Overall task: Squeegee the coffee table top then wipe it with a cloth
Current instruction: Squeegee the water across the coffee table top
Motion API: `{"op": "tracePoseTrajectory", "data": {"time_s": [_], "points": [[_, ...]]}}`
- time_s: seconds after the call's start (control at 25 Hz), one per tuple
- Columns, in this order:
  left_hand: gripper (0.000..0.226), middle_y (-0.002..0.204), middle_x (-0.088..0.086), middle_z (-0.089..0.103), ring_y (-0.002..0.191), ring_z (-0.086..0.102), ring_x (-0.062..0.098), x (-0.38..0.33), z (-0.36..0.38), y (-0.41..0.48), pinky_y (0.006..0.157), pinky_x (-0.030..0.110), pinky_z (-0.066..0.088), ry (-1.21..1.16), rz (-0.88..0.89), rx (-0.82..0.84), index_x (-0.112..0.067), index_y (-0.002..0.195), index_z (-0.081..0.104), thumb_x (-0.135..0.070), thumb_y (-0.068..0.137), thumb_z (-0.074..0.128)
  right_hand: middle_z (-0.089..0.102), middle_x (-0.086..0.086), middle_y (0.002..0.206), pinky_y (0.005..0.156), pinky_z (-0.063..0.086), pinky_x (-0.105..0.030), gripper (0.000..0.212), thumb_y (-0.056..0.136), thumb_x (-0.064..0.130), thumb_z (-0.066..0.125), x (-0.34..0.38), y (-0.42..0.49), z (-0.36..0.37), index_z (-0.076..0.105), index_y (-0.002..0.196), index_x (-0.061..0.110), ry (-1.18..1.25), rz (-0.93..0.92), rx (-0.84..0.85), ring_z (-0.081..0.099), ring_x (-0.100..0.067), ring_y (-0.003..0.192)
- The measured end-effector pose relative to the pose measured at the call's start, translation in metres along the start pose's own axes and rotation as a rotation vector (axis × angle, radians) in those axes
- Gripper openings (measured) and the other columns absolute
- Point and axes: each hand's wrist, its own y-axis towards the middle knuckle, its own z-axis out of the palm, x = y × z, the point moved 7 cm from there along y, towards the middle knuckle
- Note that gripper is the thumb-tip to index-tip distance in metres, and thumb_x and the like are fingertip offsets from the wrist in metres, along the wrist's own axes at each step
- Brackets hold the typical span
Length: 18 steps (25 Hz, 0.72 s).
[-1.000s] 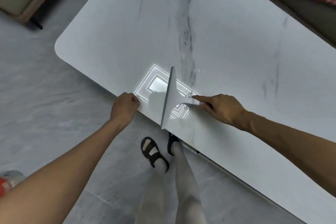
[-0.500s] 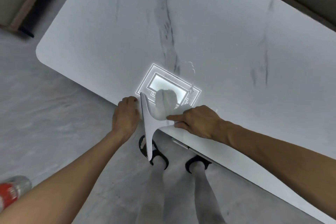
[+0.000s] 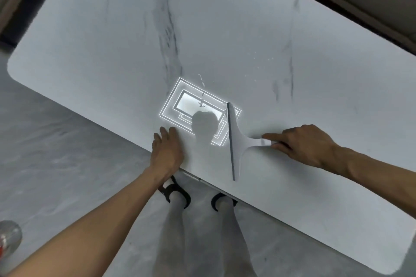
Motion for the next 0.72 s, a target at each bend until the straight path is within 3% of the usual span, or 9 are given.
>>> {"op": "tracePoseTrajectory", "data": {"time_s": [0.16, 0.32, 0.44, 0.56, 0.72], "points": [[0.048, 0.123, 0.024, 0.044, 0.109, 0.045, 0.039, 0.002, -0.002, -0.007, 0.095, 0.045, 0.042, -0.09, -0.065, -0.135, 0.001, 0.124, 0.038, 0.011, 0.077, 0.039, 0.065, 0.007, 0.107, 0.071, 0.043, -0.031, 0.043, 0.1, 0.053, 0.026, 0.05, 0.009, 0.017, 0.032, 0.143, 0.053, 0.035, -0.253, 0.02, 0.066, -0.024, 0.092], [0.046, 0.131, 0.034, 0.04, 0.12, 0.041, 0.05, 0.006, 0.013, 0.002, 0.096, 0.051, 0.042, -0.057, -0.12, -0.042, 0.009, 0.129, 0.031, 0.008, 0.084, 0.035, 0.064, -0.001, 0.115, 0.072, 0.032, -0.029, 0.044, 0.103, 0.047, 0.027, 0.106, 0.037, 0.051, 0.031, 0.147, 0.047, 0.016, -0.367, 0.145, 0.063, -0.027, 0.1], [0.065, 0.145, 0.041, 0.021, 0.133, 0.025, 0.058, 0.005, 0.023, 0.01, 0.104, 0.057, 0.036, -0.051, -0.174, 0.082, 0.0, 0.144, 0.015, 0.004, 0.082, 0.036, 0.066, 0.001, 0.115, 0.072, 0.032, -0.028, 0.042, 0.102, 0.046, 0.031, 0.065, 0.027, 0.047, 0.036, 0.144, 0.048, 0.037, -0.298, 0.063, 0.062, -0.024, 0.105], [0.079, 0.153, 0.037, -0.004, 0.141, 0.0, 0.056, 0.003, 0.027, 0.009, 0.112, 0.058, 0.024, -0.096, -0.188, 0.154, -0.014, 0.151, -0.002, -0.003, 0.083, 0.037, 0.068, 0.006, 0.112, 0.075, 0.041, -0.029, 0.04, 0.1, 0.048, 0.032, -0.007, 0.003, 0.031, 0.038, 0.139, 0.055, 0.073, -0.162, 0.024, 0.064, -0.022, 0.103], [0.081, 0.154, 0.036, -0.008, 0.142, -0.003, 0.055, 0.001, 0.024, 0.006, 0.114, 0.056, 0.023, -0.085, -0.173, 0.196, -0.016, 0.152, -0.006, -0.008, 0.087, 0.041, 0.067, 0.011, 0.101, 0.073, 0.045, -0.03, 0.041, 0.099, 0.053, 0.023, -0.076, -0.029, 0.01, 0.034, 0.138, 0.06, 0.018, 0.009, 0.057, 0.065, -0.018, 0.093]]}}
